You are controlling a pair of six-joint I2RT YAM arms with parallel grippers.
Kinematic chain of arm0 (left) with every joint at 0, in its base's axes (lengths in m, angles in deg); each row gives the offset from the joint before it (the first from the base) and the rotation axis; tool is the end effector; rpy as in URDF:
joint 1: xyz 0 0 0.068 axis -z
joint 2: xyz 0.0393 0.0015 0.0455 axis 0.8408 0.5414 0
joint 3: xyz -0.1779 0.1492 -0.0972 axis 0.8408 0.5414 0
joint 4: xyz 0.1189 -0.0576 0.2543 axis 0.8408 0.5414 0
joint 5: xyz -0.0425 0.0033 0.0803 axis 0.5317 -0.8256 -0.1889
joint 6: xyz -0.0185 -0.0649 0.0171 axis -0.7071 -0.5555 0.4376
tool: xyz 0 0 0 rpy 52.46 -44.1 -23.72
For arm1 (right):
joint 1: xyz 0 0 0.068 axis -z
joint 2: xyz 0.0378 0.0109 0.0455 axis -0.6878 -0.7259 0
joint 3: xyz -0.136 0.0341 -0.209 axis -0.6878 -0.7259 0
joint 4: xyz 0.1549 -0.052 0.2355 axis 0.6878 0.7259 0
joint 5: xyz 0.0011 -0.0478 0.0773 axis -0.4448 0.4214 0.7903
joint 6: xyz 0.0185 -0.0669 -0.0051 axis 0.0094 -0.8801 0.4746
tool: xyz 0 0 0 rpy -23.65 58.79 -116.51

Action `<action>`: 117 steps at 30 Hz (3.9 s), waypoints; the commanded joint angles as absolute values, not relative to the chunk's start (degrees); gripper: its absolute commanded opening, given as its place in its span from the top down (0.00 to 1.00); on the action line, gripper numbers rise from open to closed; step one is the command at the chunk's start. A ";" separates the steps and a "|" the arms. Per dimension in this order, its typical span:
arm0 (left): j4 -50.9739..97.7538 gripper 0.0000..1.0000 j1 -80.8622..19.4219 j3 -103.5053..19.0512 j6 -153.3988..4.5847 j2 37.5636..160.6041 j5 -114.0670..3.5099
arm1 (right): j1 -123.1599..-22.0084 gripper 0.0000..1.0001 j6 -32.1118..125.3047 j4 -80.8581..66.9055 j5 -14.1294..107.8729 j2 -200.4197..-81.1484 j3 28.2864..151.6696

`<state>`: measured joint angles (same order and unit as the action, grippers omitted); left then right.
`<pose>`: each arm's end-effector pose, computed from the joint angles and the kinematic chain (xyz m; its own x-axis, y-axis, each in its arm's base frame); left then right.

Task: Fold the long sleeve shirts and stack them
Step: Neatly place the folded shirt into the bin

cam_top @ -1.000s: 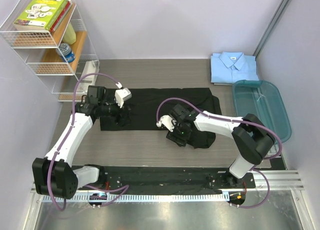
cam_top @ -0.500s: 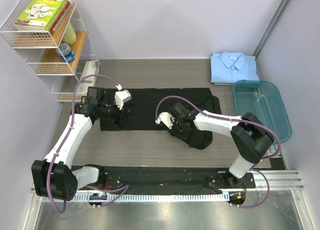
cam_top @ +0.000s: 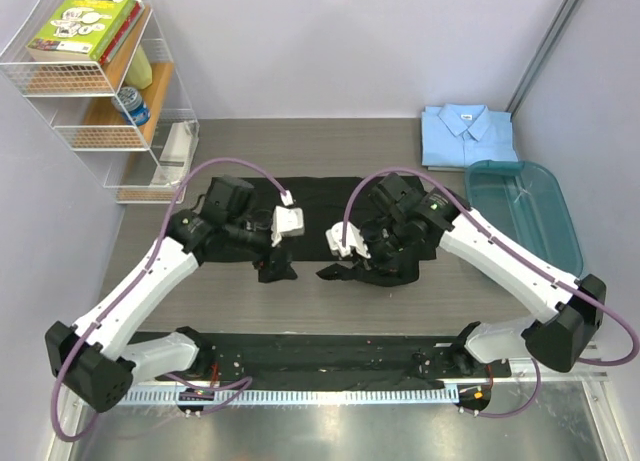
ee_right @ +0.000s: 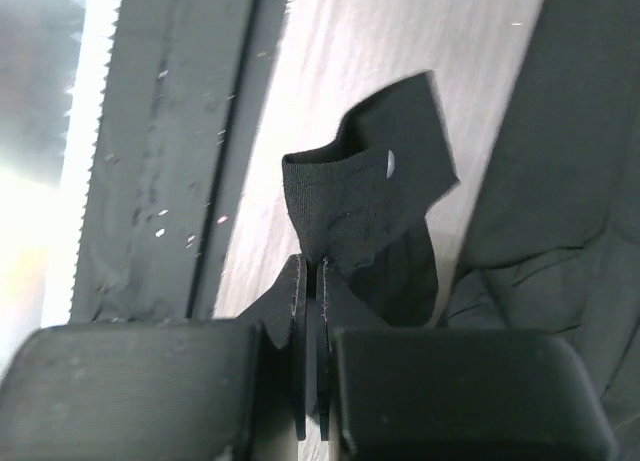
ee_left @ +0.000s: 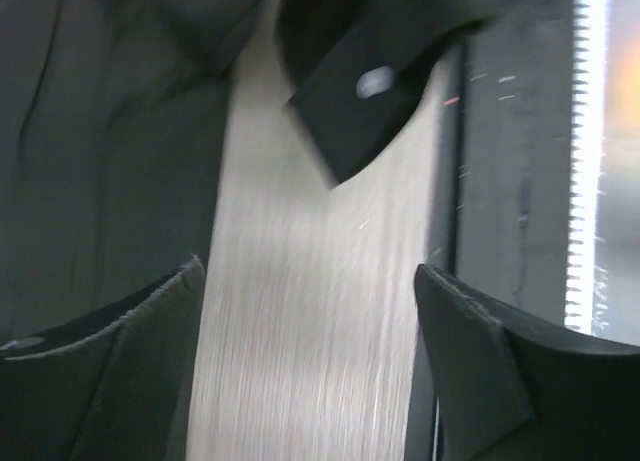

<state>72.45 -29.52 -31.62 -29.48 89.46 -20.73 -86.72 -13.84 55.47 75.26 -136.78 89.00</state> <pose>0.2197 -0.1590 0.2842 -0.1813 0.5507 -0.8148 0.9792 0.1781 -0.0975 0.1881 0.2227 0.2890 0.1966 -0.7091 -0.6771 -0.9676 -0.2519 -0.0171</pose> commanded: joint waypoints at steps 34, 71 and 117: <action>30.25 0.28 -4.13 -21.13 -59.75 89.34 -37.27 | -85.64 0.99 -9.00 40.86 72.37 -117.89 80.44; 47.21 1.00 -23.29 -79.82 -35.15 130.98 -38.39 | -47.97 0.07 24.84 32.06 67.69 -127.37 90.10; 59.34 1.00 -35.85 -56.98 6.27 122.29 -5.27 | -49.26 0.81 49.10 3.42 75.80 -155.15 65.32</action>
